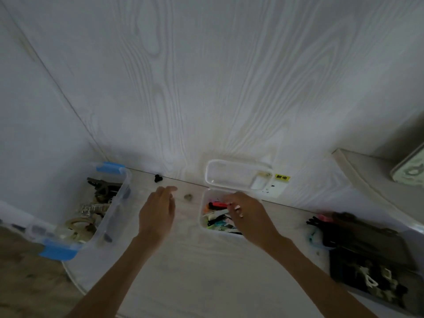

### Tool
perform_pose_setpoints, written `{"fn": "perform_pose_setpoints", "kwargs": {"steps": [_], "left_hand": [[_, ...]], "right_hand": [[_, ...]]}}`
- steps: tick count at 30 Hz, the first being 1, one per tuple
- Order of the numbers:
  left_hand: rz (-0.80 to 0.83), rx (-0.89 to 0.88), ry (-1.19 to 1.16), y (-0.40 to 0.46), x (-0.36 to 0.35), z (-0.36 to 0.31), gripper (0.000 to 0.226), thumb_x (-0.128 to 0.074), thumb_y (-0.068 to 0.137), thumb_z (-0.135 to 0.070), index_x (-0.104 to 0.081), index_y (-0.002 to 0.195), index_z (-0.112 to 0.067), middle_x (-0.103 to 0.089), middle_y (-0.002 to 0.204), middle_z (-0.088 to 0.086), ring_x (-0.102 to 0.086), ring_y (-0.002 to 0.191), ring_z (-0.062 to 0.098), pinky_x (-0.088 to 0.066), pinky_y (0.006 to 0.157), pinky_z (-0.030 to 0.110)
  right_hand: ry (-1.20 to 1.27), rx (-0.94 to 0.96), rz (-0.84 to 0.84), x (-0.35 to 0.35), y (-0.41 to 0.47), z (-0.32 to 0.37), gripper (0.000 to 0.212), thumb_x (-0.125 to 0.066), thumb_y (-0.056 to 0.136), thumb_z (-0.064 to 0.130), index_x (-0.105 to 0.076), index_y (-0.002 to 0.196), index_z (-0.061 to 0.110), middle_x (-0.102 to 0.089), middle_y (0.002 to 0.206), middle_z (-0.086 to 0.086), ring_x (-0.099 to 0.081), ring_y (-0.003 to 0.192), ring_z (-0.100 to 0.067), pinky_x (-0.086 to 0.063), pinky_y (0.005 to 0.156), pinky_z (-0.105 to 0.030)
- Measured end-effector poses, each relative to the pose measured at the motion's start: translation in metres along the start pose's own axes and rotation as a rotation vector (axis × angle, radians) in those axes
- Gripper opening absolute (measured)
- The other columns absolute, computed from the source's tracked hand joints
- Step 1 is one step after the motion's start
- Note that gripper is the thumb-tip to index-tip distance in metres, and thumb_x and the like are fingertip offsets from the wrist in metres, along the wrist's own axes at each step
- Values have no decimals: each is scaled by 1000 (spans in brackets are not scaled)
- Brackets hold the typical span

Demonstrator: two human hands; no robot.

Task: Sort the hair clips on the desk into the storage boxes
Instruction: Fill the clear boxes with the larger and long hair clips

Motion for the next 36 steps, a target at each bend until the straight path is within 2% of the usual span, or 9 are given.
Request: {"fn": "perform_pose_setpoints", "kwargs": {"steps": [4,7,12,16,20,24,27,30,36], "left_hand": [[315,-67,102,7,-19,35,52,-50,94,-24,-33,143,-24,-38,143,-1,-45,124,19,-46,99,30],[370,-103,135,5,-26,46,40,-50,94,-28,-44,133,-22,-39,136,-3,-52,110,14,-50,90,26],[297,42,95,-4,-20,68,16,-50,94,-24,-55,108,-21,-52,112,-1,-56,93,14,-52,75,26],[283,144,20,-9,-22,83,13,-51,93,-28,-55,105,-24,-55,107,-4,-55,95,13,-53,77,29],[301,268,-91,-2,-23,89,16,-55,91,-27,-59,105,-19,-57,108,2,-58,98,18,-49,79,28],[286,309,-95,-6,-29,88,19,-54,90,-27,-57,107,-23,-56,110,0,-56,101,17,-49,81,30],[275,314,-110,-4,-28,90,19,-55,89,-28,-56,108,-24,-54,110,-1,-55,102,16,-50,81,31],[282,315,-125,-5,-28,92,18,-56,89,-28,-56,107,-24,-55,110,-1,-55,101,16,-50,81,30],[296,377,-246,-9,-20,88,18,-62,87,-26,-61,104,-18,-62,103,-3,-60,100,14,-48,82,23]], "right_hand": [[-127,122,179,-61,56,44,36,-45,89,1,-59,121,12,-61,119,-6,-58,106,-19,-43,94,-25],[-466,58,359,-99,93,51,44,-50,85,-1,-46,129,6,-47,127,-13,-48,116,-29,-46,95,-40],[-786,-35,420,-126,103,37,39,-51,83,4,-41,121,3,-45,124,-15,-52,110,-30,-47,86,-38],[-680,68,486,-143,108,40,47,-48,85,-2,-34,130,3,-43,127,-15,-54,108,-29,-46,81,-35],[-501,235,296,-150,135,66,51,-47,84,-6,-35,132,8,-44,125,-14,-58,96,-29,-42,64,-35],[-648,305,301,-175,155,67,62,-48,88,-2,-22,143,8,-29,142,-19,-47,118,-35,-49,84,-41],[-713,350,289,-188,163,65,44,-40,92,-3,-36,135,1,-32,141,-22,-45,120,-37,-46,89,-41],[-641,303,264,-189,160,59,32,-48,87,-6,-52,118,1,-43,129,-22,-52,110,-36,-50,78,-40],[-242,275,281,-144,125,69,22,-51,93,24,-65,109,18,-61,100,-7,-60,87,-18,-43,73,-28]]}}
Point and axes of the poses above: each hand's wrist, its own y-axis towards the middle knuckle, its own x-axis out of the back of the hand, z = x × y, the point moved 3 cm from there along y, towards the middle knuckle
